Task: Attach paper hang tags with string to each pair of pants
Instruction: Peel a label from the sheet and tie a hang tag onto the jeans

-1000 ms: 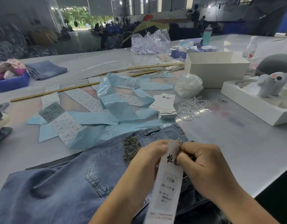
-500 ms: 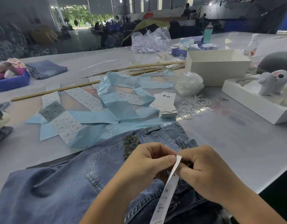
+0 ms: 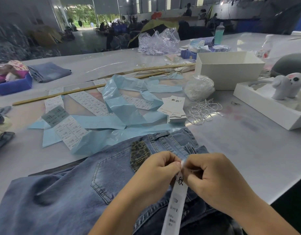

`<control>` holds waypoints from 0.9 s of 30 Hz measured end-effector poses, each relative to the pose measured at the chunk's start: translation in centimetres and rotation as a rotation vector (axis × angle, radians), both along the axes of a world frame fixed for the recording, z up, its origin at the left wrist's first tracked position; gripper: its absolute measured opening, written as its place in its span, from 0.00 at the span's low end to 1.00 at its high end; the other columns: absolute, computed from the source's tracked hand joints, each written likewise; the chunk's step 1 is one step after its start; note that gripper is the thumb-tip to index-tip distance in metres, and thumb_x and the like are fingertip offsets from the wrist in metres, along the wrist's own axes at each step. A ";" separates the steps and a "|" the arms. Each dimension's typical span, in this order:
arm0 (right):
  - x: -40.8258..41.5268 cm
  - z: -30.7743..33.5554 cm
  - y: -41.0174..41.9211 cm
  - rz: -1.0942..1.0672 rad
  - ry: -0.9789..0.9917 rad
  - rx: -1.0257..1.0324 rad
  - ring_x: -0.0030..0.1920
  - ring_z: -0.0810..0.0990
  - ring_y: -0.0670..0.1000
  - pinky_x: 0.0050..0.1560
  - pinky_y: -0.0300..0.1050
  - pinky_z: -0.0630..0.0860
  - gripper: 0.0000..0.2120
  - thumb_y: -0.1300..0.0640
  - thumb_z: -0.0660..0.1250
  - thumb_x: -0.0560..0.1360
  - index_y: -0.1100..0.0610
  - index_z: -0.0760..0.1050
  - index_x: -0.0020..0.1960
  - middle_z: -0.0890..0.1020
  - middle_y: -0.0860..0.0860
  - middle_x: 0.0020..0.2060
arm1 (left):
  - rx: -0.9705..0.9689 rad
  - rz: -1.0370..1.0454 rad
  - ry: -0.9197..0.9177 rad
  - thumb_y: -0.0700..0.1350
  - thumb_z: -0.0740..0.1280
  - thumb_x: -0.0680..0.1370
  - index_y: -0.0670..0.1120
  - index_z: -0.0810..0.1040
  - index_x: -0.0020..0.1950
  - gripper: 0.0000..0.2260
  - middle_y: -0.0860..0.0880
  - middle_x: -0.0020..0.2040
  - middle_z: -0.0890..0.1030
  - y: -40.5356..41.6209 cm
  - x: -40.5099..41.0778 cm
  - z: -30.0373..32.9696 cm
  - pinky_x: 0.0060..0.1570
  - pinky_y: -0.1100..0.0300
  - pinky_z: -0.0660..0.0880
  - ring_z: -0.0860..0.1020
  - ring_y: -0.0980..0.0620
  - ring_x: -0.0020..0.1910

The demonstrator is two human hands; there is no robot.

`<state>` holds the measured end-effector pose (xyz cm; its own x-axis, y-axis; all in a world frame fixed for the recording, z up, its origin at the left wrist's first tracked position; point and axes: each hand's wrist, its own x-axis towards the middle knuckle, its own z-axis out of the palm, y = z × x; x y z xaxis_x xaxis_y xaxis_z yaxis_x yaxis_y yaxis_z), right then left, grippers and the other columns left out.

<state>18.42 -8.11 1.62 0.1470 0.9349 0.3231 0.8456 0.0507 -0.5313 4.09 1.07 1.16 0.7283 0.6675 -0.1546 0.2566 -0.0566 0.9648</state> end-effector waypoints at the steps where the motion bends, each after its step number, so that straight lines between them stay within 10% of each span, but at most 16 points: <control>1: 0.1 -0.1 0.0 -0.019 -0.005 0.017 0.27 0.72 0.48 0.25 0.35 0.62 0.11 0.50 0.70 0.71 0.52 0.74 0.32 0.75 0.44 0.25 | -0.002 0.011 -0.001 0.43 0.63 0.81 0.44 0.77 0.44 0.08 0.52 0.34 0.77 0.0 0.0 0.0 0.36 0.59 0.70 0.73 0.54 0.32; 8: 0.0 0.0 0.0 -0.069 0.100 0.131 0.24 0.69 0.45 0.26 0.28 0.62 0.05 0.57 0.74 0.73 0.49 0.79 0.43 0.72 0.45 0.24 | -0.167 0.042 -0.113 0.42 0.64 0.81 0.43 0.75 0.42 0.08 0.49 0.32 0.77 -0.3 0.3 0.1 0.33 0.57 0.67 0.71 0.50 0.31; 13: 0.2 1.7 0.5 0.025 0.342 0.100 0.30 0.77 0.43 0.30 0.34 0.70 0.10 0.50 0.62 0.77 0.49 0.82 0.44 0.80 0.43 0.29 | 0.061 0.030 -0.120 0.54 0.63 0.76 0.45 0.76 0.45 0.13 0.53 0.32 0.74 -0.6 0.9 0.2 0.32 0.57 0.66 0.68 0.56 0.29; 18: 1.6 2.7 0.5 0.016 0.429 -0.052 0.18 0.62 0.42 0.23 0.28 0.59 0.10 0.54 0.70 0.76 0.55 0.80 0.36 0.67 0.41 0.17 | 0.324 0.053 -0.108 0.54 0.59 0.77 0.54 0.73 0.42 0.08 0.59 0.31 0.73 -0.7 0.8 0.0 0.32 0.62 0.66 0.67 0.59 0.30; 23: 2.4 3.1 0.4 0.072 0.640 -0.257 0.19 0.70 0.39 0.22 0.27 0.64 0.08 0.61 0.72 0.73 0.64 0.79 0.39 0.72 0.43 0.18 | 0.395 0.029 -0.133 0.52 0.59 0.78 0.56 0.72 0.43 0.06 0.58 0.33 0.76 -1.1 1.3 0.0 0.32 0.64 0.67 0.69 0.61 0.31; 27: 2.5 3.6 0.5 0.063 0.782 -0.337 0.20 0.62 0.45 0.23 0.40 0.54 0.11 0.52 0.72 0.62 0.61 0.79 0.34 0.68 0.48 0.20 | 0.408 0.038 -0.176 0.51 0.60 0.79 0.56 0.73 0.44 0.05 0.54 0.36 0.78 -1.0 1.5 0.3 0.31 0.63 0.66 0.70 0.60 0.31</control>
